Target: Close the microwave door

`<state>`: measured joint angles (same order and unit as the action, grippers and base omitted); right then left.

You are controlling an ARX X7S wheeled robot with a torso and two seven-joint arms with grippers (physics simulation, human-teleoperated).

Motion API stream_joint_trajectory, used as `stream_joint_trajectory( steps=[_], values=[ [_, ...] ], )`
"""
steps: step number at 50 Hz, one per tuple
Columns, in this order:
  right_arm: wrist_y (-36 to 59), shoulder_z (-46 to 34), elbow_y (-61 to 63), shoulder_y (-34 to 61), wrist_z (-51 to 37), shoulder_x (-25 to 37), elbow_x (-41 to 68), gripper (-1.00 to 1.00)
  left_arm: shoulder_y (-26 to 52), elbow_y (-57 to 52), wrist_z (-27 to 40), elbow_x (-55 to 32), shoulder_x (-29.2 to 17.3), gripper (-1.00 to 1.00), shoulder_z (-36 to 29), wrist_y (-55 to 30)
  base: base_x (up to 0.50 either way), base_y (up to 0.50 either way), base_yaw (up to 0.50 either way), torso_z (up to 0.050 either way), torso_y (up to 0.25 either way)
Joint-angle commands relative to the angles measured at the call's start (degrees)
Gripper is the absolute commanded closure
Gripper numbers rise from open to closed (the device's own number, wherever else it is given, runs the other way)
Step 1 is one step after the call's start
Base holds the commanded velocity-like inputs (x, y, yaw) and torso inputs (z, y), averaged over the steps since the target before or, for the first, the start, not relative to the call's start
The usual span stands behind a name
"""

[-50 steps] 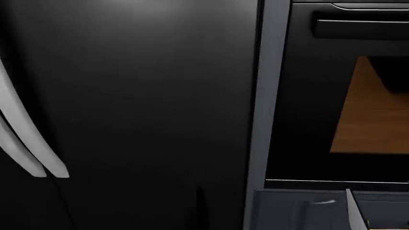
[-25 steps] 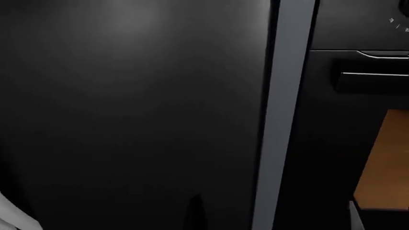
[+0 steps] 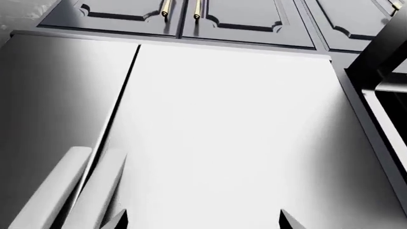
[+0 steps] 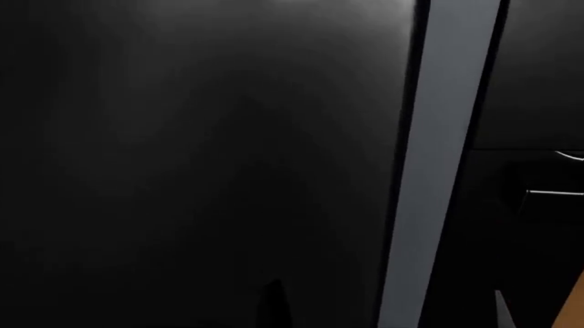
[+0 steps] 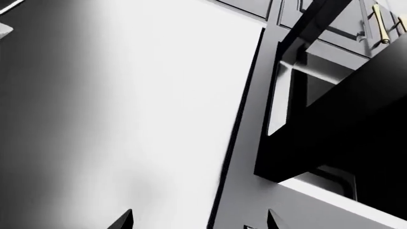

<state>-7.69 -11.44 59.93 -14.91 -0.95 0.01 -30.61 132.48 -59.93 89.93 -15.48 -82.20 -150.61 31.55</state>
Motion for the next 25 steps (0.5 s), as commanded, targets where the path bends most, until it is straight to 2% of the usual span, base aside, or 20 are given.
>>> stream_joint_trajectory(
  steps=[1, 8, 12, 18, 22, 25],
  values=[
    [-4.32, 1.37, 0.07, -2.74, -1.03, 0.00, -0.20, -1.00, -0.97, -0.06, 0.05, 0.05, -0.05, -1.00, 0.88, 0.00, 0.00, 0.00, 0.00, 0.000, 0.000],
    [-2.23, -0.20, 0.07, -0.48, -1.03, 0.00, -2.61, -1.00, -1.91, -0.06, 0.05, 0.69, -0.11, -1.00, 1.14, 0.03, 0.00, 0.00, 0.00, 0.000, 0.000],
    [6.06, -7.11, 0.07, 7.30, 1.44, -0.01, -8.36, -1.00, -2.17, -0.06, 0.04, 1.88, -0.73, -1.00, 0.32, 0.38, 0.00, 0.00, 0.00, 0.000, 0.000],
    [32.32, -21.56, 0.07, 30.98, 6.97, -0.01, -17.01, -1.00, -2.90, -0.06, 0.04, 3.68, -1.39, -1.00, -0.76, 0.90, 0.00, 0.00, 0.00, 0.000, 0.000],
    [51.95, -27.45, 0.07, 50.21, 11.82, -0.01, -19.33, -1.00, -4.97, -0.06, 0.04, 3.45, -1.11, -1.00, 1.18, 0.71, 0.00, 0.00, 0.00, 0.000, 0.000],
    [61.33, -28.86, 0.07, 60.26, 14.98, -0.01, -19.82, -1.00, -7.61, -0.06, 0.05, 3.09, -0.85, -1.00, 4.19, 0.31, 0.00, 0.00, 0.00, 0.000, 0.000]
  ],
)
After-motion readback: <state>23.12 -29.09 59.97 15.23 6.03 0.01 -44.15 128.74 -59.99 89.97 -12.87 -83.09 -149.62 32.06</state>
